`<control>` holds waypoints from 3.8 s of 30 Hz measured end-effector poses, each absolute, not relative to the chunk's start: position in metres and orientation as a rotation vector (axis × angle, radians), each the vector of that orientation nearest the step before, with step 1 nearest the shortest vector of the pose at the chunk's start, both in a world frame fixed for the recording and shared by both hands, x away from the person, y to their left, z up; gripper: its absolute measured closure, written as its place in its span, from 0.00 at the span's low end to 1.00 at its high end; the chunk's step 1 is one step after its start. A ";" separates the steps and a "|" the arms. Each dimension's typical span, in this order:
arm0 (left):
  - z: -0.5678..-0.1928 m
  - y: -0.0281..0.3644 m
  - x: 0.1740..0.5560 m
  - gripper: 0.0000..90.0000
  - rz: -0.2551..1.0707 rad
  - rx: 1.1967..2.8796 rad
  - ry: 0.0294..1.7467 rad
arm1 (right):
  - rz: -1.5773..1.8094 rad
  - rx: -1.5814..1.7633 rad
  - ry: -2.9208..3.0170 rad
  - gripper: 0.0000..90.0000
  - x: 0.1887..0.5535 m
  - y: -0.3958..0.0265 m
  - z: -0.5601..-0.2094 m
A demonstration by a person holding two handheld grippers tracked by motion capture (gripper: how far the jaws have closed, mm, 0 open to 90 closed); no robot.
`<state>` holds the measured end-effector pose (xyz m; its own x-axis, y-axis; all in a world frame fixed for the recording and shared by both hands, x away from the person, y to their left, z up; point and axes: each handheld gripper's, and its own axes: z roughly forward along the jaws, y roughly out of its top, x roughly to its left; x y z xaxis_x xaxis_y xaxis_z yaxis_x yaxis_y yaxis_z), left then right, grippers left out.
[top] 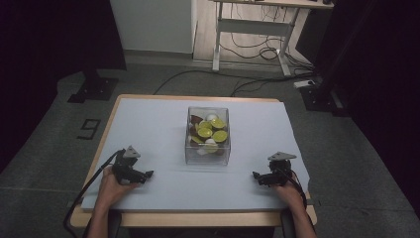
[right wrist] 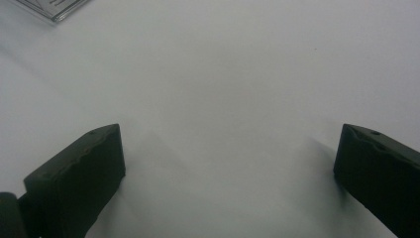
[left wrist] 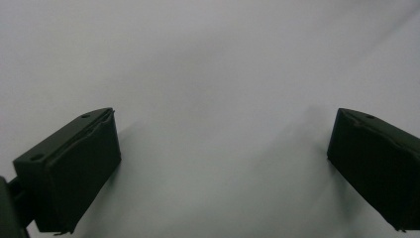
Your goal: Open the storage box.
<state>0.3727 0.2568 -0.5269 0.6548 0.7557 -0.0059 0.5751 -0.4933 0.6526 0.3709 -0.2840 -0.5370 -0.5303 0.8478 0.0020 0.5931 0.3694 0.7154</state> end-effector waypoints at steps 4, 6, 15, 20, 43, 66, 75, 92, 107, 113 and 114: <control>-0.527 0.257 0.373 0.00 0.373 2.242 1.028 | 0.956 1.260 2.269 0.00 0.371 -0.284 -0.537; -0.527 0.255 0.372 0.00 0.378 2.230 1.059 | 0.955 1.261 2.270 0.00 0.371 -0.284 -0.537; -0.526 0.251 0.371 0.00 0.401 2.217 1.094 | 0.946 1.262 2.278 0.00 0.372 -0.284 -0.536; -0.526 0.251 0.369 0.02 0.412 2.208 1.107 | 0.943 1.267 2.282 0.00 0.372 -0.284 -0.535; -0.502 0.216 0.342 0.08 0.321 2.141 0.946 | 1.051 1.173 2.338 0.00 0.361 -0.280 -0.508; -0.471 0.157 0.333 0.17 0.274 2.153 0.719 | 1.133 1.068 2.386 0.00 0.355 -0.250 -0.480; -0.465 0.135 0.337 0.20 0.257 2.173 0.662 | 1.139 0.998 2.425 0.01 0.354 -0.233 -0.470; -0.466 0.120 0.357 0.34 0.236 2.136 0.668 | 1.175 0.934 2.458 0.29 0.356 -0.205 -0.462; -0.466 0.118 0.369 0.48 0.248 2.106 0.687 | 1.215 0.917 2.474 0.47 0.361 -0.182 -0.461; -0.462 0.113 0.369 0.53 0.317 2.174 0.678 | 1.217 0.911 2.478 0.55 0.364 -0.173 -0.462; -0.461 0.112 0.369 0.53 0.331 2.188 0.677 | 1.215 0.912 2.478 0.56 0.365 -0.172 -0.462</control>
